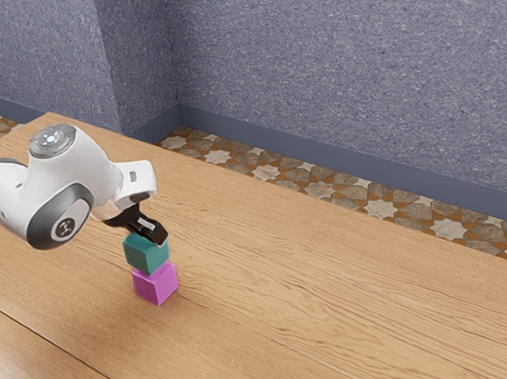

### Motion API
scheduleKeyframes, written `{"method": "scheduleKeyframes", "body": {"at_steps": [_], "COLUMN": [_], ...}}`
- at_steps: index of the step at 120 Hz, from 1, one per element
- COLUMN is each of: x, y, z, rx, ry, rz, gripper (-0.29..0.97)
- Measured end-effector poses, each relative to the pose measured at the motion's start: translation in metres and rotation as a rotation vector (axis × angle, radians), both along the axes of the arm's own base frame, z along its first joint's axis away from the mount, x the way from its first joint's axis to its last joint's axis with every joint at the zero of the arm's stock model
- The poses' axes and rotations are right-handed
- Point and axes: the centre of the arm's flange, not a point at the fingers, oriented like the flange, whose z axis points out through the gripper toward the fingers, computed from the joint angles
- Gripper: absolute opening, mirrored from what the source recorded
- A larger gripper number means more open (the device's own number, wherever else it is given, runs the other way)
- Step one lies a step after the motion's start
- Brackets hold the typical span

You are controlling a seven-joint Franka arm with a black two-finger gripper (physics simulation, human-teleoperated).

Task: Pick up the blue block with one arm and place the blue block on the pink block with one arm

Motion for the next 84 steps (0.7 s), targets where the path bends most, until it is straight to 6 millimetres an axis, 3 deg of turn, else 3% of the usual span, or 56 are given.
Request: {"method": "scheduleKeyframes", "body": {"at_steps": [24, 51, 68, 84], "x": [-0.001, -0.004, 0.038, 0.039], "y": [0.000, 0.000, 0.001, 0.007], "z": [0.001, 0.007, 0.074, 0.074], "rx": [0.000, 0.005, 0.012, -0.011], "ry": [-0.001, -0.015, -0.011, 0.116], "rz": [-0.002, -0.007, 0.005, 0.040], "gripper": [0.55, 0.63, 0.66, 0.67]}}
